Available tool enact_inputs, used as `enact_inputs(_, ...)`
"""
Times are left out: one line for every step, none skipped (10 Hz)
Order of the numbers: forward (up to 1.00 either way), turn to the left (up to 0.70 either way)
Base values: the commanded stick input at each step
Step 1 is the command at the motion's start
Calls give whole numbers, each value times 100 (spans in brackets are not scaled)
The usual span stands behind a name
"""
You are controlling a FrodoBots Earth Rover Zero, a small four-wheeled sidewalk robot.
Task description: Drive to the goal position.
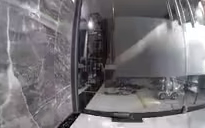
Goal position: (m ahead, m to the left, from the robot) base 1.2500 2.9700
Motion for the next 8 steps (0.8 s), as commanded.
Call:
enact_inputs(0, -45)
enact_inputs(0, -45)
enact_inputs(0, -45)
enact_inputs(0, -45)
enact_inputs(0, -45)
enact_inputs(0, -45)
enact_inputs(0, -45)
enact_inputs(0, -45)
